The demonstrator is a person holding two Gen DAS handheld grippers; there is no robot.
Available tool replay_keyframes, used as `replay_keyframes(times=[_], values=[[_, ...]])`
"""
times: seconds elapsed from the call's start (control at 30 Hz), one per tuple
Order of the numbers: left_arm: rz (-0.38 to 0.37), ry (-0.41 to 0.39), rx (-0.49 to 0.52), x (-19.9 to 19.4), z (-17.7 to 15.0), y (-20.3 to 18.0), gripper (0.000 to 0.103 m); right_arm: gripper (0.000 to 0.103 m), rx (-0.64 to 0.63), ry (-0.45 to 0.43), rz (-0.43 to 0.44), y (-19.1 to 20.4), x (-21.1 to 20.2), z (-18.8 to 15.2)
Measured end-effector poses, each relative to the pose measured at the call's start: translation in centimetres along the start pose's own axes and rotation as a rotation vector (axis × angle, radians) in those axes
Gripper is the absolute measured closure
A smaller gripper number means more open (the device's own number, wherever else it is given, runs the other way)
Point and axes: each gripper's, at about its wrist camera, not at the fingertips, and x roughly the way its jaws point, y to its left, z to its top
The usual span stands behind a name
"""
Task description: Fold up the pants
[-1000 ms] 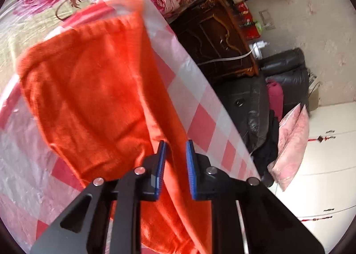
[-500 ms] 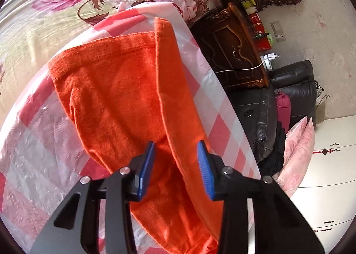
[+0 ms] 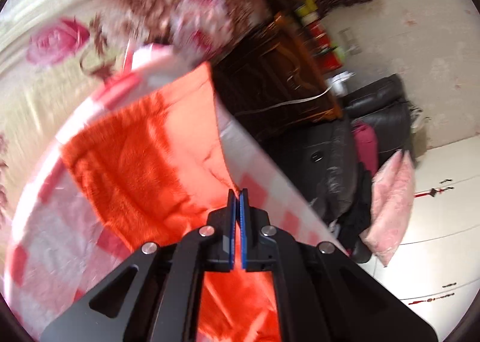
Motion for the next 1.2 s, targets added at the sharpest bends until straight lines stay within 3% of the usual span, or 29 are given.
replay_keyframes(times=[0.07, 0.17, 0.23, 0.33, 0.47, 0.57, 0.67, 0.8, 0.87, 0.97, 1.1, 1.2], values=[[-0.051, -0.04, 0.004, -4.4, -1.2, -0.4, 0.101, 0.095, -0.01, -0.021, -0.013, -0.2, -0.5, 0.1], [-0.091, -0.121, 0.043, -13.0, -5.6, 0.9, 0.101, 0.095, -0.02, -0.052, 0.0, 0.5, -2.1, -1.3], [-0.096, -0.152, 0.051, -17.4, -9.5, 3.3, 0.101, 0.095, -0.028, -0.05, -0.005, 1.0, -2.6, -3.0], [-0.08, -0.182, 0.011, -22.8, -17.5, 10.1, 0.101, 0.095, -0.018, -0.035, 0.002, 2.2, -3.1, -7.3], [-0.028, -0.142, -0.102, -23.6, -28.7, 19.9, 0.101, 0.095, 0.05, 0.015, 0.007, 3.1, -2.4, -13.7], [-0.058, -0.117, -0.192, -22.3, -32.3, 24.5, 0.102, 0.095, 0.138, 0.065, 0.029, 2.8, -1.1, -17.6], [-0.093, -0.159, -0.173, -22.2, -33.1, 25.0, 0.101, 0.094, 0.224, 0.061, 0.057, 2.4, -1.1, -19.3], [-0.108, -0.169, -0.156, -22.1, -32.9, 24.1, 0.101, 0.076, 0.403, 0.007, 0.113, 1.7, -3.1, -20.4], [-0.122, -0.174, -0.15, -22.4, -33.1, 24.0, 0.101, 0.054, 0.515, -0.021, 0.154, 1.0, -3.9, -21.4], [-0.127, -0.169, -0.158, -22.5, -33.1, 24.3, 0.101, 0.034, 0.775, -0.109, 0.255, -0.8, -5.4, -24.3], [-0.13, -0.158, -0.172, -22.0, -33.3, 24.7, 0.101, 0.033, 0.988, -0.128, 0.281, -1.9, -5.6, -26.9], [-0.132, -0.152, -0.176, -21.6, -33.4, 24.7, 0.101, 0.034, 1.07, -0.124, 0.274, -2.5, -5.1, -27.3]])
